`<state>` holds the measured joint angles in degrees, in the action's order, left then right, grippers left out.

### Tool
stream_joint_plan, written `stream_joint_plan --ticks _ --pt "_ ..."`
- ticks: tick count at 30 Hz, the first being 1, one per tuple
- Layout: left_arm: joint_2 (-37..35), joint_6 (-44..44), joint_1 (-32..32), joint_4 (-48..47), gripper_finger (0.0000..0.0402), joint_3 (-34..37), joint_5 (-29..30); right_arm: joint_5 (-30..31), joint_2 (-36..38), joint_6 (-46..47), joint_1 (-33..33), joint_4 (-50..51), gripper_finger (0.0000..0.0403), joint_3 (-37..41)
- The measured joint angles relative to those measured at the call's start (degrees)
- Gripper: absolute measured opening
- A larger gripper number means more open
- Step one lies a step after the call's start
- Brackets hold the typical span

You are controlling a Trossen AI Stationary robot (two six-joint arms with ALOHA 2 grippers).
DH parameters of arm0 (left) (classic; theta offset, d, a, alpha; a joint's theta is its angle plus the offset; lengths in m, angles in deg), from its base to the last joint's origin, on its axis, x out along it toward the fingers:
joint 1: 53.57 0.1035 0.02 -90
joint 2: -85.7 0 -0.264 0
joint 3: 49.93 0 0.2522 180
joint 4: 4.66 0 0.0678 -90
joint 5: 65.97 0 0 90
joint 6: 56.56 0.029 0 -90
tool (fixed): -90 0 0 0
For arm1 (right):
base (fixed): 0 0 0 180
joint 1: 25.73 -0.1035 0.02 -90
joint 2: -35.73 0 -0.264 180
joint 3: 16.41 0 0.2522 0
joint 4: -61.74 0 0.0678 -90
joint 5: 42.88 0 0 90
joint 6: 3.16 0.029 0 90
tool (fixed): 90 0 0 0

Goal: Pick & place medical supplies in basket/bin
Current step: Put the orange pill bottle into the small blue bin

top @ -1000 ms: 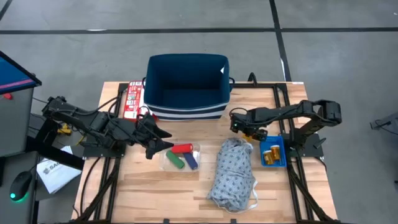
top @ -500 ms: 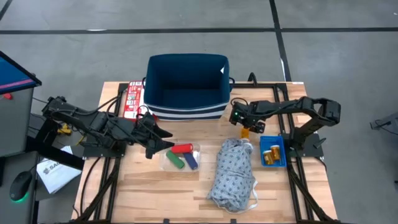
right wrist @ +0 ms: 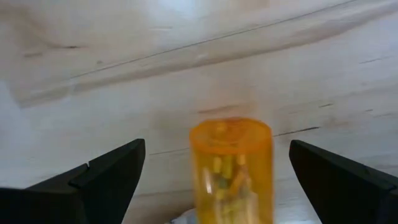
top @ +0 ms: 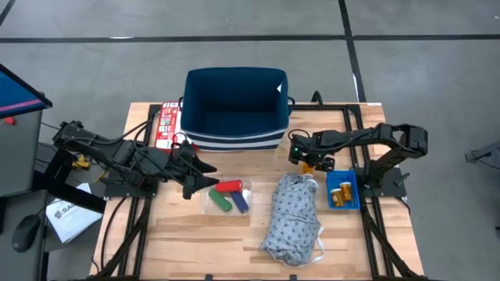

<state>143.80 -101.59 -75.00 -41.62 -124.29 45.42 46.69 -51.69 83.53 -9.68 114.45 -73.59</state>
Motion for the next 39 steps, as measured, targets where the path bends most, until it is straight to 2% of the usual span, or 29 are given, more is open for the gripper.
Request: stream_joint_plan --ticks 6,19,39 --pt "0.0 0.1 0.0 -1.4 0.0266 0.0 0.0 0.0 0.0 0.3 -0.7 1.4 0.0381 0.0" --pt "0.0 1.1 0.0 -1.7 0.0266 0.0 -0.2 0.0 0.0 0.3 -0.7 1.3 0.0307 0.0" --pt "0.0 1.1 0.0 -1.7 0.0266 0.0 0.0 0.4 0.0 0.3 -0.6 1.3 0.0301 0.0"
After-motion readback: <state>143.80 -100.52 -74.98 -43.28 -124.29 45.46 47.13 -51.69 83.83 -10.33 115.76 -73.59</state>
